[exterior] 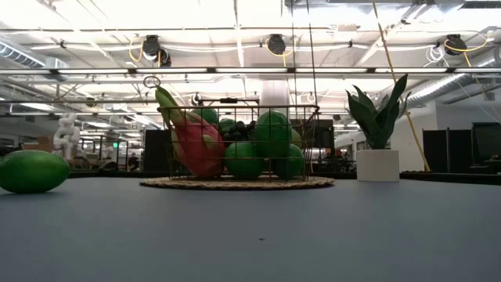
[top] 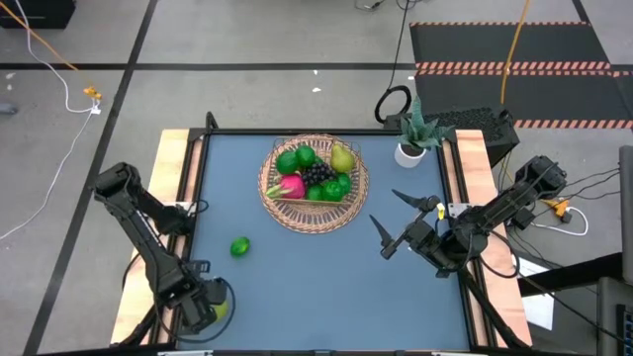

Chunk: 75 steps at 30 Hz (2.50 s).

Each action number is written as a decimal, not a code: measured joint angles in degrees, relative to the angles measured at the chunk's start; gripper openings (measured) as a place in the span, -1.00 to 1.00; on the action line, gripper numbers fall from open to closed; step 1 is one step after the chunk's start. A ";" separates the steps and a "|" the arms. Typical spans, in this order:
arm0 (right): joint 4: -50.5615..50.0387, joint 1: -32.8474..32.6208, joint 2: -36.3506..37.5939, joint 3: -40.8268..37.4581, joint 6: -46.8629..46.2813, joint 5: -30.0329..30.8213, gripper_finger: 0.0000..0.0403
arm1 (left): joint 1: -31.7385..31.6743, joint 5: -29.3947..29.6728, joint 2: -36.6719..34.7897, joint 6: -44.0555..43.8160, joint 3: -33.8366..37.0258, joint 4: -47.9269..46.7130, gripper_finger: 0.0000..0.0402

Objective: Build produce basket
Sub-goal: Put the green pear into the gold wire basket

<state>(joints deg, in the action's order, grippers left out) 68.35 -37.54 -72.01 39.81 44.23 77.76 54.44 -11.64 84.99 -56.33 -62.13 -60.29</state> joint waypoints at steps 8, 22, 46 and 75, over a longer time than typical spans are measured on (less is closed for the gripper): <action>0.01 0.00 0.00 0.00 0.04 0.00 0.86 | -0.03 0.11 0.02 1.40 0.00 -0.17 -0.52; 0.01 0.00 0.00 0.00 0.04 -0.02 0.86 | -0.09 1.64 0.04 -5.05 0.00 -1.13 -0.23; 0.01 0.04 0.00 0.00 0.11 0.09 0.86 | -0.09 -1.30 0.07 -1.28 0.02 -2.40 -0.29; -0.03 0.04 0.02 0.00 0.00 0.20 0.86 | -0.73 1.20 -4.46 -6.06 0.04 0.33 -0.28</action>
<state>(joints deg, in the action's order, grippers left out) 68.31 -37.50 -71.99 39.81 44.23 77.95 53.71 -10.44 80.53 -62.39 -62.08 -59.95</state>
